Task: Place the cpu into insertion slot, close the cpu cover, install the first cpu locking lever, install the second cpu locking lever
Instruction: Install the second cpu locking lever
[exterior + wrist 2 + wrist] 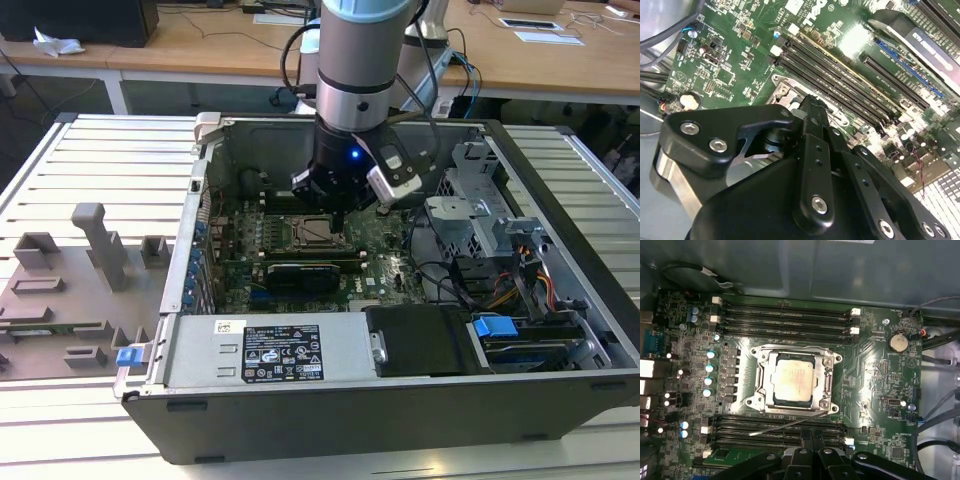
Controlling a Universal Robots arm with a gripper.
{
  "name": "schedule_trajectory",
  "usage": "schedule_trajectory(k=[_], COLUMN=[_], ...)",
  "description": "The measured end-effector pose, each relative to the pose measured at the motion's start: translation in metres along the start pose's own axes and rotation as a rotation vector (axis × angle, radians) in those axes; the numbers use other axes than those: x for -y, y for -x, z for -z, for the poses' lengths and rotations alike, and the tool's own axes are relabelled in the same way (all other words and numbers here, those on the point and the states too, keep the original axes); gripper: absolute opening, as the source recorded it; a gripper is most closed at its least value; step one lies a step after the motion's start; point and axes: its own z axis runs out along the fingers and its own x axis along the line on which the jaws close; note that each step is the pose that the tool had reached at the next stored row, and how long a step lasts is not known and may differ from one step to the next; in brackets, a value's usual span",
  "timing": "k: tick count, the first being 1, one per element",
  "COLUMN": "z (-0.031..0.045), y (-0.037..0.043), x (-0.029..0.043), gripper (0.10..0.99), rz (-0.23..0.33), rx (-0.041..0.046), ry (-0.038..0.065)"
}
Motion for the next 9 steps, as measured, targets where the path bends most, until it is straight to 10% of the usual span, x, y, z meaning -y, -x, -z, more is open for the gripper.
schedule_trajectory(k=[4, 9], z=[-0.0067, -0.0095], y=[-0.0011, -0.0119], x=[0.002, 0.0049], gripper=[0.106, 0.106], rz=[0.0, -0.001], rx=[0.0002, 0.0024], ry=[0.003, 0.032])
